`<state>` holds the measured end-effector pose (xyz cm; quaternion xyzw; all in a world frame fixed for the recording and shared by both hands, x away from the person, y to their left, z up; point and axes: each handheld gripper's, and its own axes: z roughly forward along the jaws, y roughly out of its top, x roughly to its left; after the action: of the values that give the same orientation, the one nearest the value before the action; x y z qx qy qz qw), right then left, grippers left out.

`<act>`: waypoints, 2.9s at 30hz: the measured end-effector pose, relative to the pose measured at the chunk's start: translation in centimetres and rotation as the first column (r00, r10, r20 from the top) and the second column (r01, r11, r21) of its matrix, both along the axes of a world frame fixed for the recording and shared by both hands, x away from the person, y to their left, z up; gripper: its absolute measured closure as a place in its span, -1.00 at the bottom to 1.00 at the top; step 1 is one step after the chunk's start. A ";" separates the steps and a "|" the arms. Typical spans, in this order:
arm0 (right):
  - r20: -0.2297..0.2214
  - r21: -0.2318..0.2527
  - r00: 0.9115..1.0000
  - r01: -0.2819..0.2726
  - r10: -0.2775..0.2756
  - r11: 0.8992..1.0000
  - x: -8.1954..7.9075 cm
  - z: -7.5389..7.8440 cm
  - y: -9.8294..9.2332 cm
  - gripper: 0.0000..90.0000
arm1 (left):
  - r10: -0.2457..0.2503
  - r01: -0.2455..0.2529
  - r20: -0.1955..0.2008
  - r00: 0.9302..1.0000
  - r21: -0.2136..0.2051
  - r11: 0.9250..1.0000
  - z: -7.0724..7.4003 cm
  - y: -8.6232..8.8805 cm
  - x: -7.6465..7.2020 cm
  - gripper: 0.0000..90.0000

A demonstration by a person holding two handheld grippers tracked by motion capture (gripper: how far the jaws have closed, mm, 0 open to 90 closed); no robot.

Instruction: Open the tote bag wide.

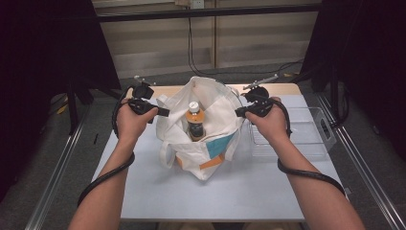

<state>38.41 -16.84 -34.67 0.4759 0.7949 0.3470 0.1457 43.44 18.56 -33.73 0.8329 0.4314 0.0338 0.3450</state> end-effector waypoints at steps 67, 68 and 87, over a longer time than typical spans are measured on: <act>-0.066 0.000 0.997 0.027 -0.027 1.000 0.5 -5.7 -1.6 0.86 | 0.047 -0.046 -0.066 0.997 0.018 0.999 -7.7 0.8 1.9 0.96; -0.066 0.000 0.997 0.027 -0.027 1.000 0.5 -5.7 -1.6 0.86 | 0.053 -0.052 -0.063 0.997 0.016 0.999 -7.8 0.7 1.9 0.96; -0.054 0.002 0.998 0.012 -0.012 1.000 0.3 -4.1 -0.7 0.46 | 0.039 -0.039 -0.015 0.999 -0.007 0.999 -4.0 1.3 0.5 0.55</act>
<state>38.75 -17.59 -38.82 0.4902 0.7951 0.3342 0.1257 43.92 19.85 -37.71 0.8235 0.4501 0.0328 0.3439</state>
